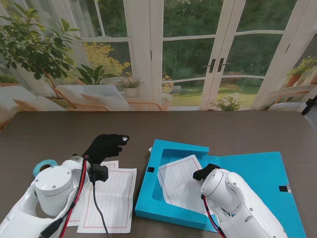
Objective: Peel a label from the label roll, stick it on the side of the file box and file the documents
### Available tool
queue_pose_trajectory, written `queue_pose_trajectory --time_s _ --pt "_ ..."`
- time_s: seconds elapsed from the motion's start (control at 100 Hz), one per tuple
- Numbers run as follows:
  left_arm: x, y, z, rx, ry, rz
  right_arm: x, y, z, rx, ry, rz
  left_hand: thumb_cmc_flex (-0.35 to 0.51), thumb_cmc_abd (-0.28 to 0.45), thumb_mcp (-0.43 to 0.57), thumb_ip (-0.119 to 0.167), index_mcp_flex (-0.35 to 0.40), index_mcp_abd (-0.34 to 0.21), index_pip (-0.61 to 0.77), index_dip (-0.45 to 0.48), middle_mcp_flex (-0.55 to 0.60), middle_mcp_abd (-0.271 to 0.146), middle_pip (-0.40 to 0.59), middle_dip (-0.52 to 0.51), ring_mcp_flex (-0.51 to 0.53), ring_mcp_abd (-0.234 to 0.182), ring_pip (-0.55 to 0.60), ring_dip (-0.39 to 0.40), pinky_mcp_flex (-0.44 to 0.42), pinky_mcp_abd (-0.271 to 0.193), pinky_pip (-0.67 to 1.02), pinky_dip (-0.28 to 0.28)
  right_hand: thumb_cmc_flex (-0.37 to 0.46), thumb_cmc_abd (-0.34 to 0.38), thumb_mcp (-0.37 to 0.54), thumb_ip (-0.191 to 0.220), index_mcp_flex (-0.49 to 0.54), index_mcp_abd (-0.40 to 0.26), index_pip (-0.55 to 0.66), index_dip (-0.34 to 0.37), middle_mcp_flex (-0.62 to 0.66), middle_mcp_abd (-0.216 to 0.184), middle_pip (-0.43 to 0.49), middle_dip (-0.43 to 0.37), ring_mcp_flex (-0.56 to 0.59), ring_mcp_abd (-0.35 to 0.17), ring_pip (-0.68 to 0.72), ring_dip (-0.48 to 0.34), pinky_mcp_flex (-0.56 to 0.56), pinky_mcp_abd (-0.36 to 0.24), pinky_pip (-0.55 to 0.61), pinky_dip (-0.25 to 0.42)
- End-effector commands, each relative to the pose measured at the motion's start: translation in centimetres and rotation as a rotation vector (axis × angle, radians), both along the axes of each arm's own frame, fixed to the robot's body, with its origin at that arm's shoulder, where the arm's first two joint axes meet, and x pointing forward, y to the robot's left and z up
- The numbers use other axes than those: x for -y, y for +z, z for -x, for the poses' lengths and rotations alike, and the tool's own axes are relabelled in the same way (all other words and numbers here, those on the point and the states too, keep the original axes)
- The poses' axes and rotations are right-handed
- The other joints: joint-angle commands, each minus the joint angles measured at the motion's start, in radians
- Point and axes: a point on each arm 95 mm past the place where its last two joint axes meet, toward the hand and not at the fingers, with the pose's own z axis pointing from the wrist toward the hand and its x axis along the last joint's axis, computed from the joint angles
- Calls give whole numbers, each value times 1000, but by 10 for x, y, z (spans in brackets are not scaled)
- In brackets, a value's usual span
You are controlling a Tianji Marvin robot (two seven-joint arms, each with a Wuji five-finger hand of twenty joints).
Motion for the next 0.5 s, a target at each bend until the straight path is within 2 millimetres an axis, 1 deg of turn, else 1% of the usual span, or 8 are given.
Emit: queue_pose_trajectory --time_s 0.0,0.1,0.15,0.25,0.35,0.43,0.45,0.49 --pt "2 -1 2 -9 -20 4 16 6 1 -20 -29 20 8 31 -27 23 18 -2 0 6 10 -4 -2 8 -1 0 -9 5 10 -39 -12 15 -49 42 -49 -36 -53 -44 -62 -7 -52 -6 -20 -25 -35 10 -8 5 -219 -19 18 -12" --pt "2 -1 2 -11 -24 3 19 9 1 -48 44 36 9 32 -30 23 19 -1 0 6 10 -2 -2 8 -1 0 -9 5 10 -39 -11 15 -62 64 -79 -53 -100 -69 -135 11 -90 -18 -20 -37 -78 7 -19 3 -252 -30 2 -11" --pt "2 -1 2 -12 -27 2 21 10 1 -66 78 36 9 34 -32 23 17 -4 -1 6 11 -3 -2 8 -1 -1 -9 6 10 -39 -11 16 -61 66 -83 -58 -113 -78 -175 68 -114 -25 -14 -47 -101 0 -23 3 -267 -39 -12 0" --pt "1 -2 3 -14 -31 -2 25 14 -2 -84 121 37 11 34 -34 23 21 -1 0 7 10 -2 -2 8 2 2 -8 7 12 -39 -11 16 -39 24 -70 -44 -126 -91 -171 85 -138 -37 -10 -44 -125 -18 -25 3 -283 -53 -24 2" --pt "1 -2 3 -15 -33 -6 27 15 -5 -96 175 38 12 36 -36 24 20 -2 -1 7 9 -2 -3 8 4 1 -7 8 11 -40 -10 18 10 -87 -38 2 -124 -102 -141 100 -138 -56 9 -32 -125 -42 -19 9 -287 -63 -35 7" --pt "1 -2 4 -17 -32 -9 29 16 -7 -90 215 58 13 37 -37 24 23 -1 0 8 9 -2 -2 8 5 0 -6 9 14 -39 -8 19 83 -188 -24 75 -101 -126 -59 71 -83 -79 36 -3 -84 -67 -3 20 -262 -72 -41 16" --pt "0 -2 4 -17 -32 -9 29 16 -8 -85 224 65 13 36 -38 24 25 0 1 8 9 -2 -2 8 6 1 -6 10 14 -39 -8 19 102 -200 -27 53 -99 -135 -27 54 -66 -84 41 5 -71 -73 1 24 -252 -71 -44 17" --pt "0 -2 4 -18 -31 -11 30 15 -9 -72 236 78 14 36 -38 24 25 2 1 8 9 -2 -2 8 7 2 -5 11 14 -39 -8 20 169 -257 -40 -76 -95 -166 62 14 -20 -101 51 24 -37 -84 11 31 -229 -70 -44 19"
